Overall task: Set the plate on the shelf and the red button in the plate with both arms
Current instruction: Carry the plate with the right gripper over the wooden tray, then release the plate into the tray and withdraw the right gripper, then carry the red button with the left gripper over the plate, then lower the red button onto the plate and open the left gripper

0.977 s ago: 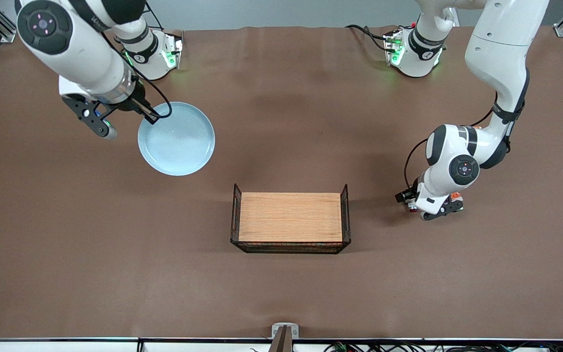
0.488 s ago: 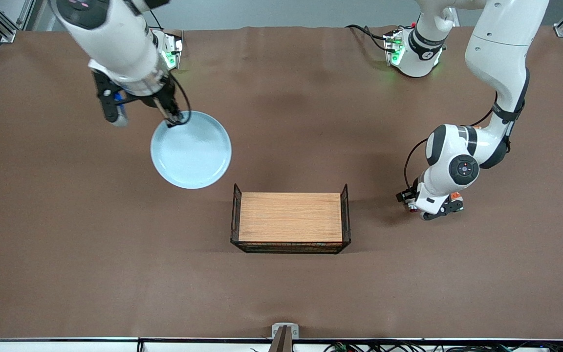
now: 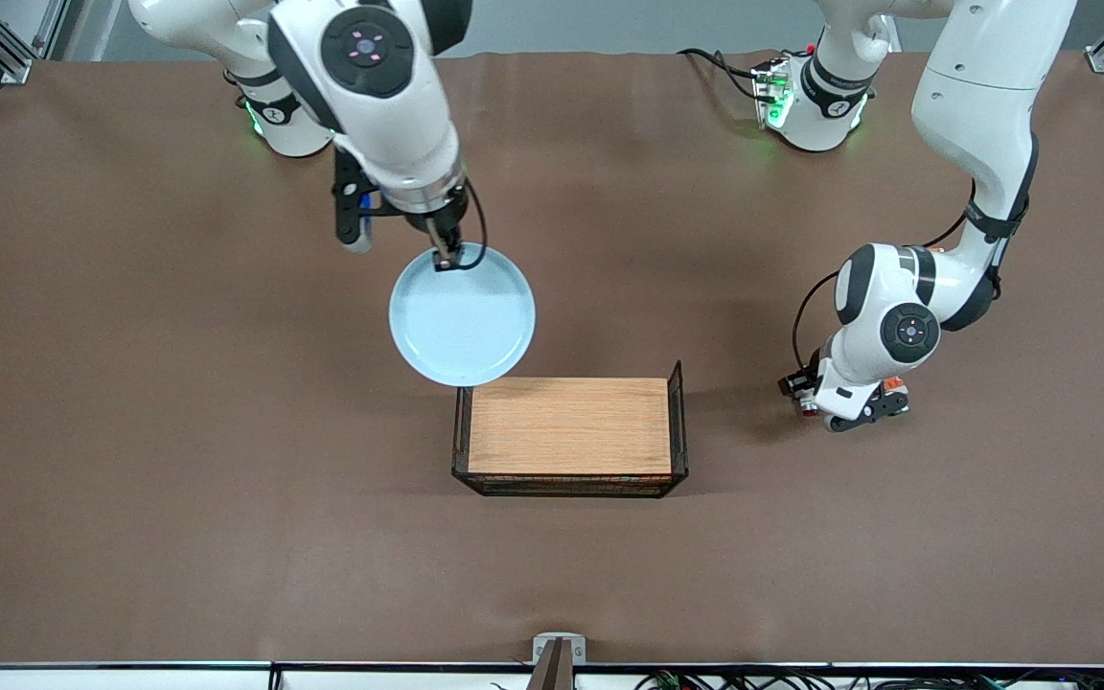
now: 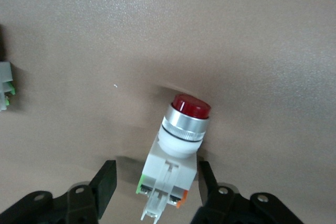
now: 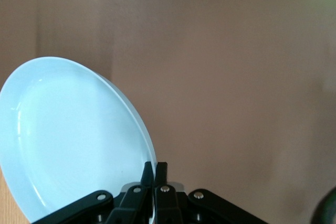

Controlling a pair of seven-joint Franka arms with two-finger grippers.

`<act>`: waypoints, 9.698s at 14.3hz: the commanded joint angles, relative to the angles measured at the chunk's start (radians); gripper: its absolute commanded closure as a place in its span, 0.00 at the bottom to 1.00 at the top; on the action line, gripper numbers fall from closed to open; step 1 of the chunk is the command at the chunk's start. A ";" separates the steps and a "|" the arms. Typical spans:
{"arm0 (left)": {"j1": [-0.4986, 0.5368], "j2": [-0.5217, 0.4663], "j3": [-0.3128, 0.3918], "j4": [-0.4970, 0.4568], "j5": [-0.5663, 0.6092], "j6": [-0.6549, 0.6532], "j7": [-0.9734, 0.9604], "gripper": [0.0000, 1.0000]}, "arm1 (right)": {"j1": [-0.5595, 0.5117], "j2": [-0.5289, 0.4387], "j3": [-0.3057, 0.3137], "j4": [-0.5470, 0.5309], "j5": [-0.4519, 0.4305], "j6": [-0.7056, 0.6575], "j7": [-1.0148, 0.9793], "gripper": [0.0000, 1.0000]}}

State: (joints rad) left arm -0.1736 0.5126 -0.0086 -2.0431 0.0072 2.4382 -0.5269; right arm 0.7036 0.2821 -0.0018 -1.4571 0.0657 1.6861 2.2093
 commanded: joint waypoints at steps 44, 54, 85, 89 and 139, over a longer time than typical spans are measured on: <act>0.000 -0.042 0.007 0.535 0.016 -0.746 -0.263 0.90 | 0.045 0.360 -0.021 0.313 -0.010 0.247 0.196 0.00; -0.033 -0.046 -0.010 0.705 -0.001 -0.915 -0.543 0.90 | -0.188 -0.001 -0.024 0.300 0.005 -0.345 -0.692 0.00; -0.375 0.018 0.030 0.842 0.007 -0.401 -1.124 0.92 | -0.734 -0.325 -0.020 -0.101 -0.064 -0.105 -2.153 0.00; -0.421 0.043 0.035 0.839 0.007 -0.298 -1.151 0.92 | -0.733 -0.327 -0.018 -0.101 -0.064 -0.097 -2.153 0.00; -0.576 0.089 0.029 0.796 0.274 -0.415 -1.311 0.00 | -0.728 -0.320 -0.017 -0.108 -0.086 -0.097 -2.153 0.00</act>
State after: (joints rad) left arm -0.7447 0.6428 0.0191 -1.2355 0.3131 2.0774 -1.8634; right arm -0.0259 -0.0302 -0.0214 -1.5578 -0.0062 1.5847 0.0660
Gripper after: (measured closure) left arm 0.000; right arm 0.000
